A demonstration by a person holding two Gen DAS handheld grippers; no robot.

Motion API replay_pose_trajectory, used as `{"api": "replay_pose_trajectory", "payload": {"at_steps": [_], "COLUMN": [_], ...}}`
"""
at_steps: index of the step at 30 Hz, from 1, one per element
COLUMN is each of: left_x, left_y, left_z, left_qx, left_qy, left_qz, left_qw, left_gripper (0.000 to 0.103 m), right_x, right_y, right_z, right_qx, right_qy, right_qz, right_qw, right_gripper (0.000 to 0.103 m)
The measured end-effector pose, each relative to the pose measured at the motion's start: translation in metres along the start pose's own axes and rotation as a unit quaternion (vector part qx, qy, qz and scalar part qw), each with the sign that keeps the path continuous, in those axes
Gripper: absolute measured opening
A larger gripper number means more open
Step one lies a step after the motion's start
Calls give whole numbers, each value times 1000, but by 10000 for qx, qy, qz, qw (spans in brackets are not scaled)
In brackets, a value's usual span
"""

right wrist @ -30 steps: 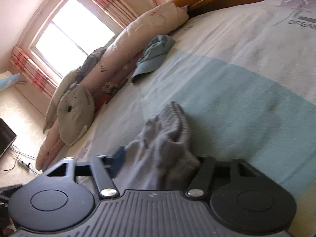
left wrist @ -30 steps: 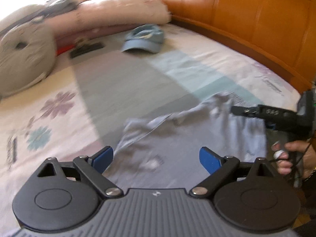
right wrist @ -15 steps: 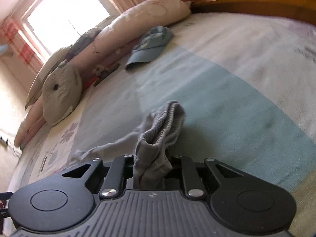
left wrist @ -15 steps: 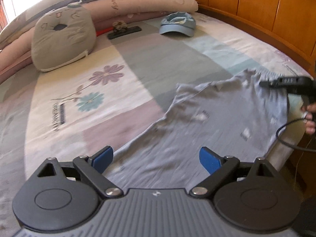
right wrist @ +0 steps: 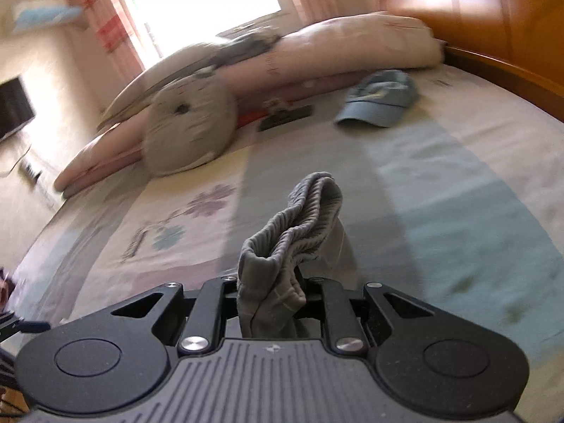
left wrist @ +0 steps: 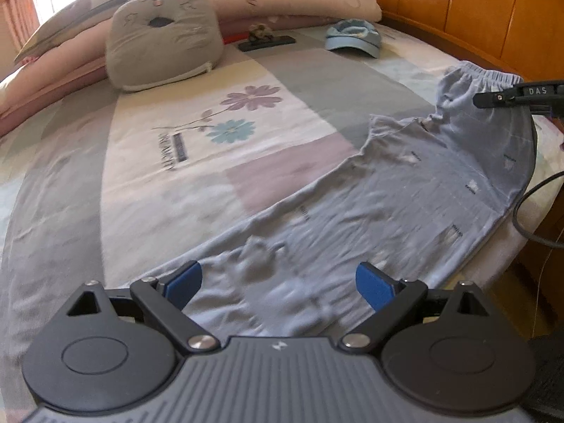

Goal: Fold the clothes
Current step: 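Lift the waistband with the right gripper and fold it over the bundle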

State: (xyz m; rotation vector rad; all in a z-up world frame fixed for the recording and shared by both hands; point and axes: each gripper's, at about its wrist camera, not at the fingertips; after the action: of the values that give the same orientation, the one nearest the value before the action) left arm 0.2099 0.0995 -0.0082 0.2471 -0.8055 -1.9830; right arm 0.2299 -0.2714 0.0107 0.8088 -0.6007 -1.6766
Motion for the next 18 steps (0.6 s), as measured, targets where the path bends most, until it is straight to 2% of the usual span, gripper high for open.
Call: {"api": "replay_pose_trajectory", "payload": {"at_steps": [5, 8, 13, 18], "left_x": [-27, -38, -54, -73], "left_y": [-23, -36, -55, -72], "left_z": [17, 25, 40, 55], "left_qx": [62, 26, -32, 69], "left_qy": [-153, -186, 11, 97], "left_qz": [140, 50, 37, 331], "left_qw": [9998, 9998, 10000, 9994], "left_gripper": [94, 94, 94, 94], "right_x": [-64, -103, -160, -212], "right_y": [-8, -16, -27, -39], "right_z": [7, 8, 4, 3], "right_qx": [-139, -250, -388, -459], "right_qy": [332, 544, 840, 1097], "right_qz": [525, 884, 1321, 1775], "right_qw": [9980, 9943, 9869, 9769], "right_gripper": [19, 19, 19, 19]}}
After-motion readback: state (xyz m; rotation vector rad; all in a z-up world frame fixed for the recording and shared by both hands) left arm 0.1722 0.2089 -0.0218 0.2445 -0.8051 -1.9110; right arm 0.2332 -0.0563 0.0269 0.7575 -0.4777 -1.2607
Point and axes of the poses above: each gripper's, at about its wrist camera, not at the fingertips, and z roughly against the way its jaws point, x to its right, y to its top, and after that the axes turned 14 degrees about -y, right-handed
